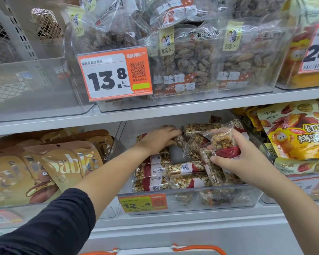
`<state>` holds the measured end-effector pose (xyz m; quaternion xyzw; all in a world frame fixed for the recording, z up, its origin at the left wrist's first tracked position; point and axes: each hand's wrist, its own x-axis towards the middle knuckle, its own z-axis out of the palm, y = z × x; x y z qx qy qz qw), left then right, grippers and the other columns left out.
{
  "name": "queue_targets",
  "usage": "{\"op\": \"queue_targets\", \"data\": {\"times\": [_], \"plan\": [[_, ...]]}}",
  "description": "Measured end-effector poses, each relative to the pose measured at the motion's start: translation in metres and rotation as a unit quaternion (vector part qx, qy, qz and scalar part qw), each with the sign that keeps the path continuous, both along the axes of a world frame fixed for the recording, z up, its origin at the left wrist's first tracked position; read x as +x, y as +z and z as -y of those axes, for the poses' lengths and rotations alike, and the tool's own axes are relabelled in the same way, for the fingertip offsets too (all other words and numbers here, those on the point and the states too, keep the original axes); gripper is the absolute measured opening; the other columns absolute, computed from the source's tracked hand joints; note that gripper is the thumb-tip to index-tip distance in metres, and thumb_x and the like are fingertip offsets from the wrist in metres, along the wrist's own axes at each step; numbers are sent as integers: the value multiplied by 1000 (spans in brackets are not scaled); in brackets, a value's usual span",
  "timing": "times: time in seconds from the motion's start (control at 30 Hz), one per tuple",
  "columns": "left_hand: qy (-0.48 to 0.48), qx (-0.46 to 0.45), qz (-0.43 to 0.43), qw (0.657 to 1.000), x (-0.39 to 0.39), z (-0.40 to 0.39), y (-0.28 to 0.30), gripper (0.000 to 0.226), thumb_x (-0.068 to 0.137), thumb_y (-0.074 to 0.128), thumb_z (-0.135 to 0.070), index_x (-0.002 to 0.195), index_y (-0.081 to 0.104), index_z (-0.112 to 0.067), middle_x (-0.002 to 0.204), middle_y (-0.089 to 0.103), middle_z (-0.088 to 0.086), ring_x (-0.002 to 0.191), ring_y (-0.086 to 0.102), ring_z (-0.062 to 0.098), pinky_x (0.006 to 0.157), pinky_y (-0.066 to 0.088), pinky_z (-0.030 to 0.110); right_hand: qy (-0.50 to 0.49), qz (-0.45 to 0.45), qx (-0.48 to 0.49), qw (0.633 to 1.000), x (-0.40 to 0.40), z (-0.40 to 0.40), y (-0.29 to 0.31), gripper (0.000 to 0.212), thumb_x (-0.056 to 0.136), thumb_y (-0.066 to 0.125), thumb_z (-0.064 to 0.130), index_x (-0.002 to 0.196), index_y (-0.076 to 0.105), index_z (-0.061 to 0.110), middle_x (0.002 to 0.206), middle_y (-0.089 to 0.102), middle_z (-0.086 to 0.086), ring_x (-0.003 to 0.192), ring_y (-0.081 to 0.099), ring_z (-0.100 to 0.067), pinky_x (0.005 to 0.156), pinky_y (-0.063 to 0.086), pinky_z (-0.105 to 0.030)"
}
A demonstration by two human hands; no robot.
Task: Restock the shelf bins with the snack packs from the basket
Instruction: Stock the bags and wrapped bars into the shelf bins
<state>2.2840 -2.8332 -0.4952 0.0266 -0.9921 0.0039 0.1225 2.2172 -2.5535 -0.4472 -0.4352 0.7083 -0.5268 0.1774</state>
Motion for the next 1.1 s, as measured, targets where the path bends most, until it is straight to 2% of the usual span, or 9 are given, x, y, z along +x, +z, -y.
{"op": "queue_targets", "data": {"times": [0.23,0.37,0.47,0.53,0.67,0.73,0.87,1.0,1.1], "plan": [[70,260,-85,959,0,-11,5,32,98,49,-26,127,46,-12,114,66,4,105,61,16,88,46,27,6,3,-1,1000,1,-3,3,45,83,70,8,117,54,33,99,70,7,53,58,4,53,42,-8],[179,478,-190,839,-2,-18,13,29,97,51,-28,122,47,-14,119,58,4,110,56,18,95,45,34,12,7,-13,1000,4,-6,6,43,84,68,5,113,54,34,91,67,8,43,51,4,46,36,-5],[214,542,-278,764,5,-22,28,14,94,57,-23,106,52,-17,113,61,8,110,58,25,95,47,39,5,10,-12,1000,1,-6,5,44,83,70,8,109,53,39,88,67,9,47,54,5,48,40,-8],[217,512,-264,788,12,-28,39,13,89,64,-19,100,56,-19,104,61,3,102,60,23,94,50,42,9,10,-10,1000,-2,-6,1,46,82,71,9,111,53,40,95,69,4,50,55,2,51,43,-13],[254,393,-134,874,46,-39,55,36,84,70,-26,116,57,-13,103,56,-6,95,57,15,85,45,23,14,14,-15,1000,-4,-5,-2,48,82,70,7,113,53,40,98,69,5,50,55,3,51,43,-12],[192,380,-78,901,68,-38,58,24,82,72,-20,100,57,-20,95,60,-10,88,57,14,73,44,18,13,12,-17,1000,-3,-6,-2,48,82,71,7,113,53,41,99,69,5,53,56,3,52,44,-13],[46,92,84,991,84,-36,54,29,85,62,-4,110,56,-17,111,62,4,102,58,23,80,42,26,7,6,-17,1000,-2,-7,-2,50,82,72,10,114,53,42,99,69,8,60,60,3,55,46,-15],[3,-136,180,974,86,-32,50,53,85,49,9,129,48,-21,148,38,5,127,46,27,98,45,38,3,-1,-23,1000,-2,-10,-2,50,81,74,13,111,53,46,100,69,10,67,62,2,60,46,-16],[7,-80,216,973,91,-33,51,47,82,48,13,113,61,-20,139,50,2,122,51,22,95,46,36,0,-5,-17,1000,-2,-10,-1,47,81,74,15,107,52,48,99,68,12,62,61,3,56,46,-13]]}}
